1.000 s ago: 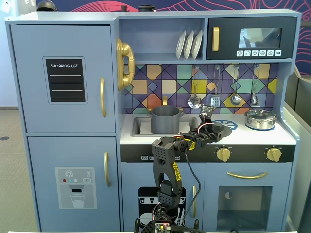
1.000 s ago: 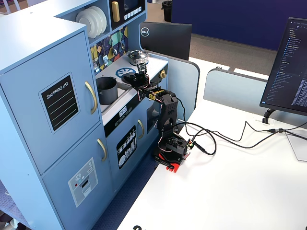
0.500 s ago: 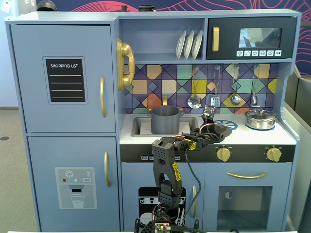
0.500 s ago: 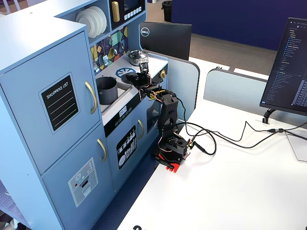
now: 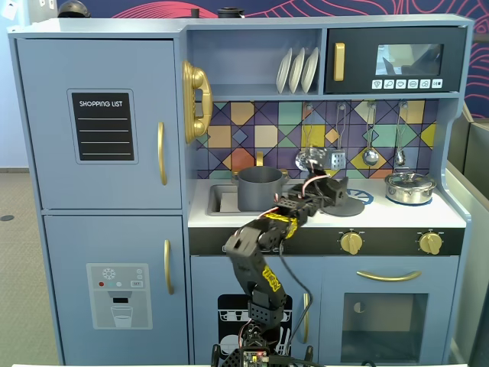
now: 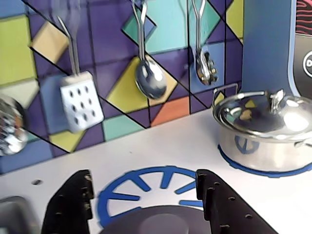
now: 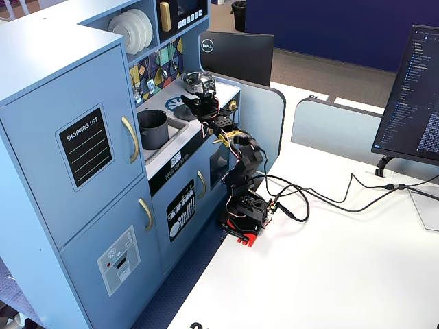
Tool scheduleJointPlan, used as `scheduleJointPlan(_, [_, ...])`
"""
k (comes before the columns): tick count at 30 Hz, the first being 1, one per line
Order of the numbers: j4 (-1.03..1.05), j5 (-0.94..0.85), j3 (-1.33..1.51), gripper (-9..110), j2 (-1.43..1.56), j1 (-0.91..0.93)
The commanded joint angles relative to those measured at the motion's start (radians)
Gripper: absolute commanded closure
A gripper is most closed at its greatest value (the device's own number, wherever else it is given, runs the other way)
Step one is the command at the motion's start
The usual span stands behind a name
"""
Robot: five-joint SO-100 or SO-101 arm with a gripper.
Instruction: Take off the lid from the gray recipient and place it on the counter
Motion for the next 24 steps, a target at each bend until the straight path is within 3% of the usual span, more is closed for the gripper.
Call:
scheduleJointPlan(1, [0.302,0.038,0.015,86,0.29,-0.035])
scheduleJointPlan(5, [0.79,0.08,0.028,94,0.532,-0.127])
scheduleJointPlan(10, [1.095,0.087,0.055,102,0.657,-0.347])
scheduleJointPlan(14, [1.167,0.086,0.204,102,0.689,-0.469])
scheduleJointPlan(24, [1.081,0.049,0.772,102,0.876,-0.606])
